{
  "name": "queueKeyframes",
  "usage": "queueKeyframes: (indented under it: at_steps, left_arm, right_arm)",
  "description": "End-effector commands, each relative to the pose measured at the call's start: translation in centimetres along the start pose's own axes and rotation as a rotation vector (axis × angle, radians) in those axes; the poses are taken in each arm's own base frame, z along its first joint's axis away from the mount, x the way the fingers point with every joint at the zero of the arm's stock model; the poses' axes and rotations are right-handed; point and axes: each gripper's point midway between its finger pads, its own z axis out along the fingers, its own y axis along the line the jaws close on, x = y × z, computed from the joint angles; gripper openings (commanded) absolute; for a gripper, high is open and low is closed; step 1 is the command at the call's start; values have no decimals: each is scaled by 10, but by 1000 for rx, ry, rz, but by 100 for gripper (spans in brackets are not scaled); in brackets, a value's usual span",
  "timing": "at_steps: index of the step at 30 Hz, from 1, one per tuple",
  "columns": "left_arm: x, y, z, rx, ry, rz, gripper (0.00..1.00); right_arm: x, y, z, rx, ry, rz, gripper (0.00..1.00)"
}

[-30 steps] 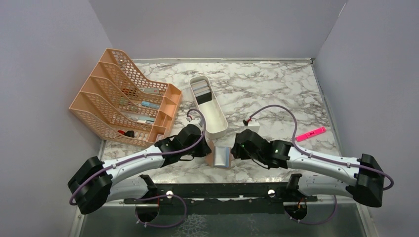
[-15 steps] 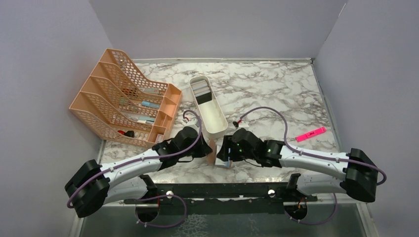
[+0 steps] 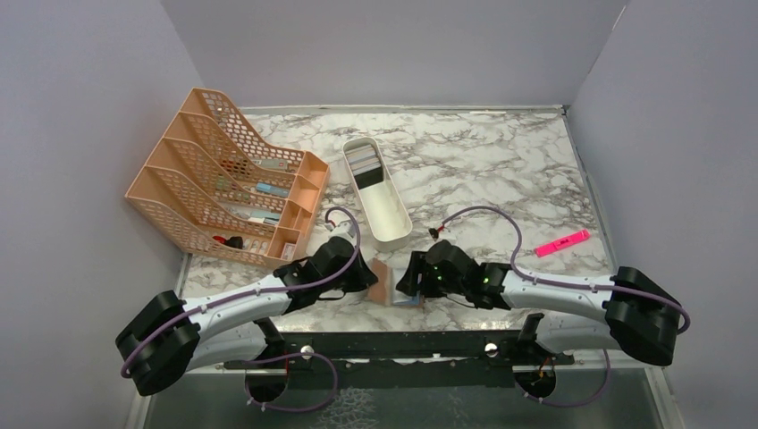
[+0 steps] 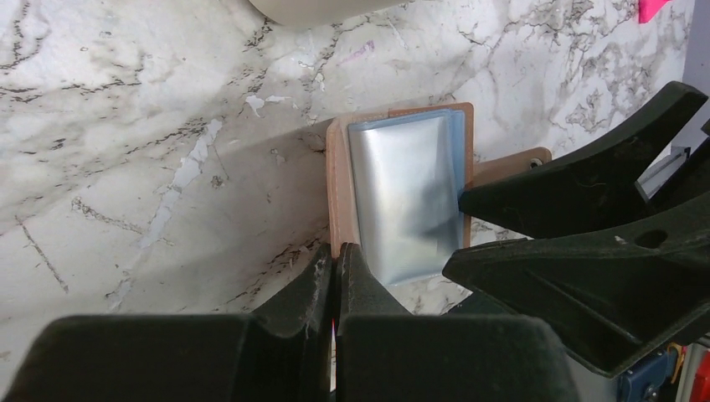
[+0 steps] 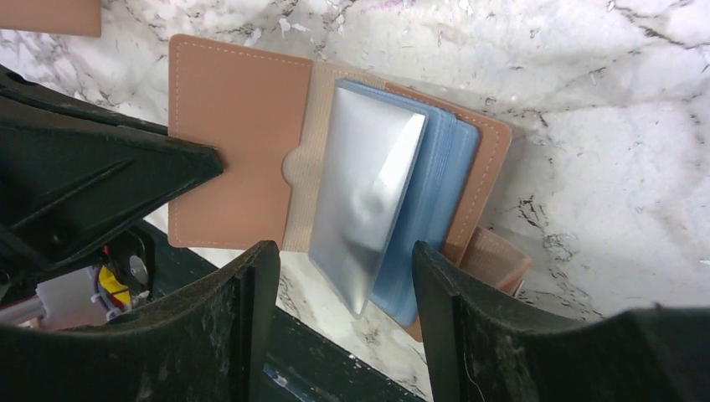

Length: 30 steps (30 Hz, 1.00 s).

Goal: Put the credit cards into the card holder
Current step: Open the card holder at the center of the board.

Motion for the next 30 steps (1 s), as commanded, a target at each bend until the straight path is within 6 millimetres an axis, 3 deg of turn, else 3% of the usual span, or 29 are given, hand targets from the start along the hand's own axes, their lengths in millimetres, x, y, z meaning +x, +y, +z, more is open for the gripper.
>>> queueKeyframes:
  at_steps: [1,7,14,17,21,25,29,30]
  left_arm:
    - [-4,-2,-1,13,-34,-3,0]
    - [-2,1,0,8,-31,0,0]
    - [-1,-1,0,26,-27,-7,0]
    - [-1,-2,0,28,-24,-11,0]
    - [1,-4,-1,37,-13,-23,12]
    - [1,-5,-3,43,-12,-35,23]
    - [1,-8,-5,55,-11,-43,26]
    - [1,-9,-5,59,-8,-42,22]
  right_arm:
    - [-3,16,3,-86,-13,42,63]
    - [1,23,6,-134,0,52,62]
    - [-2,72,-7,-400,7,-21,62]
    - [-2,83,-10,-475,0,-34,62]
    - [0,81,-8,-490,-14,-47,59]
    - [-2,68,-2,-439,-39,-56,49]
    - [-3,66,3,-434,-40,-65,37]
    - [-2,67,5,-440,-34,-70,34]
